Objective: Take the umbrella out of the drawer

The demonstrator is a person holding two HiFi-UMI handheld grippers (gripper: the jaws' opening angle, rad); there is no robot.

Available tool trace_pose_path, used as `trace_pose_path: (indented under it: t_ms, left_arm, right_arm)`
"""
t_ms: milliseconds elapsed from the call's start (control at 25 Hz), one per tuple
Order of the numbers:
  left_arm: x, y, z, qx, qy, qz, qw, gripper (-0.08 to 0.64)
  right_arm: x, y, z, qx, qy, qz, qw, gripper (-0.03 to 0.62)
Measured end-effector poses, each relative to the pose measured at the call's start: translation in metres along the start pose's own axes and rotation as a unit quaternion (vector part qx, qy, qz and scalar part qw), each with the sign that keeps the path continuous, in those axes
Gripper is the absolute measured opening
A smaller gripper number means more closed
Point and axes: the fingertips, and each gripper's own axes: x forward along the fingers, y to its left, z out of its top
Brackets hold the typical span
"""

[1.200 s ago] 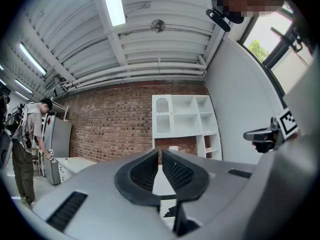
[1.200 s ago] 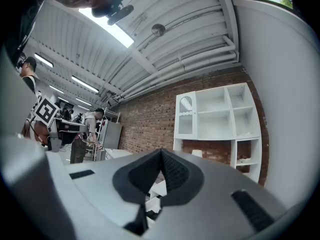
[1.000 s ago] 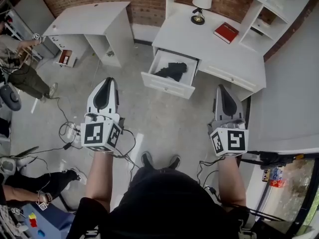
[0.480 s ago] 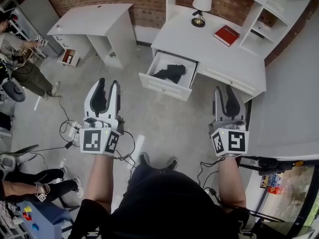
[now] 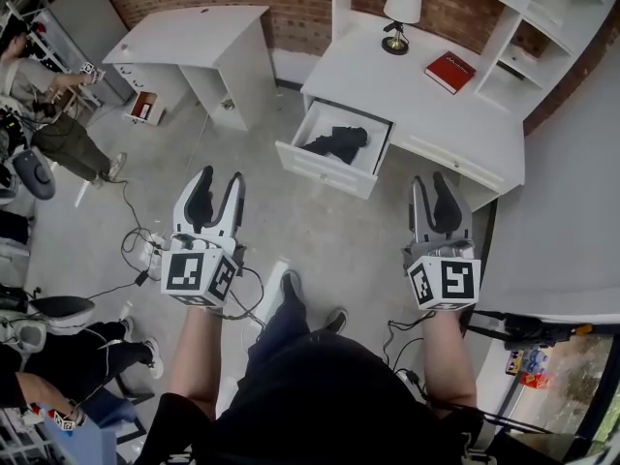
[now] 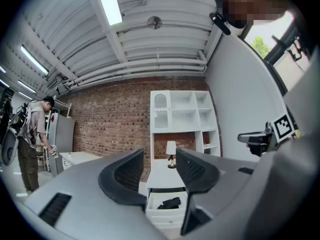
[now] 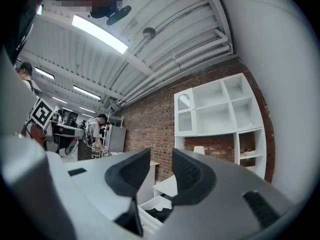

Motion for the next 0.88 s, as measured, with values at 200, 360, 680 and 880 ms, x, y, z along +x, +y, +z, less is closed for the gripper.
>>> trace_pose_path:
  t_ms: [200,360,680,880]
  left_arm:
    - [0.027,0.013,-0.018,-0.025,0.019,0.01,0.9995,0.199]
    - [0.052,0.019,-0.026,-0.028,0.015,-0.007,0.9995,0.199]
    - [0.13,0.065,-0.025,-0.048,0.022,-0.057,0.997,0.198]
    - [0.161,0.11,-0.032,-0.054,0.018,-0.06,0.9966,0.198]
  right_arm:
    - [0.008,-0.004,-0.007,-0.033,0.004,-0.008,0.999,0.133]
    - [0.021,-0.013,-0.01,-0.037,0.006,-0.032,0.999,0.129]
    - [0.087,-0.02,0.003,-0.034,0.026,-0.083,0.996,0.11]
    - [0.131,-0.003,-0.006,-0.043,0.036,-0.093,0.994,0.11]
